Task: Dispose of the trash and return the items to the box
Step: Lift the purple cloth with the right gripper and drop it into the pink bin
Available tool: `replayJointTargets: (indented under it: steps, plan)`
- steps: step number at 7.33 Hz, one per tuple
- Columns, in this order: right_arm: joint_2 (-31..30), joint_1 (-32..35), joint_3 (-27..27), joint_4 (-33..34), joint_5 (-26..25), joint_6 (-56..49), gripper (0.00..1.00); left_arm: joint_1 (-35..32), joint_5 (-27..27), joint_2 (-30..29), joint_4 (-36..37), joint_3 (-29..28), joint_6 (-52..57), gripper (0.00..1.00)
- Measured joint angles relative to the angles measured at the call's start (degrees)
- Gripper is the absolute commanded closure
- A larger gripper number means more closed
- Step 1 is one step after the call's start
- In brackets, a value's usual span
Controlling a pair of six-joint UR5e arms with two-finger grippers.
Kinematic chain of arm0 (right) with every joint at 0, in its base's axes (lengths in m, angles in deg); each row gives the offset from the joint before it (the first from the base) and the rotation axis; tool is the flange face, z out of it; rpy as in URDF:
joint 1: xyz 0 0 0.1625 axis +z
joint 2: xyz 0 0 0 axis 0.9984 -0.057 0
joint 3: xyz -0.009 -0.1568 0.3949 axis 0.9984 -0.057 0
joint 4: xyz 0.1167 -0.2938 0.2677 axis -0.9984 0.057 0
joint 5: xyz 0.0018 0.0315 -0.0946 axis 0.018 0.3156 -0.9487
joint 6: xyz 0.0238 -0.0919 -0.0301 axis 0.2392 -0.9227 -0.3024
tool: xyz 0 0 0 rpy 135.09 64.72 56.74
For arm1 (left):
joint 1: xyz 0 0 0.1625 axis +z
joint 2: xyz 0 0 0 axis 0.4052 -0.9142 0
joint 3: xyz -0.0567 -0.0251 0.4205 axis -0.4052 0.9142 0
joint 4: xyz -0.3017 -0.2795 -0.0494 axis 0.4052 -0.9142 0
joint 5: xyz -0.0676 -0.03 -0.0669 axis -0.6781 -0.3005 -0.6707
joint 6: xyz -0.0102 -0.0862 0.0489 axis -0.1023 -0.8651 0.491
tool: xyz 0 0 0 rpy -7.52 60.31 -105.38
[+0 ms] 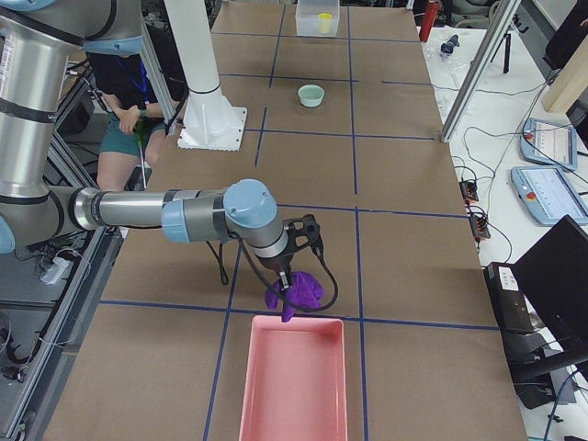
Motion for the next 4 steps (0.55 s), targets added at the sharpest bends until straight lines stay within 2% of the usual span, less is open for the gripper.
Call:
replayJointTargets:
  steps: [1,2,3,4]
  plan:
    - [3.07,3.57,-3.25,4.65,-2.16,-7.07,1.00,0.02,-0.05,-0.06,0.05,0.15,0.01,0.00]
    - [6.29,5.41,-9.19,5.80,-3.35,-12.21,1.00,0.02,-0.06,-0.11,0.06,0.40,0.02,0.00]
    - [8.22,6.19,-15.20,4.25,-3.86,-15.14,1.00,0.02,-0.07,-0.16,0.06,0.70,0.02,0.00]
    - [8.03,6.42,-19.20,0.56,-4.03,-14.92,0.72,0.02,-0.07,-0.23,0.04,0.89,0.02,0.00]
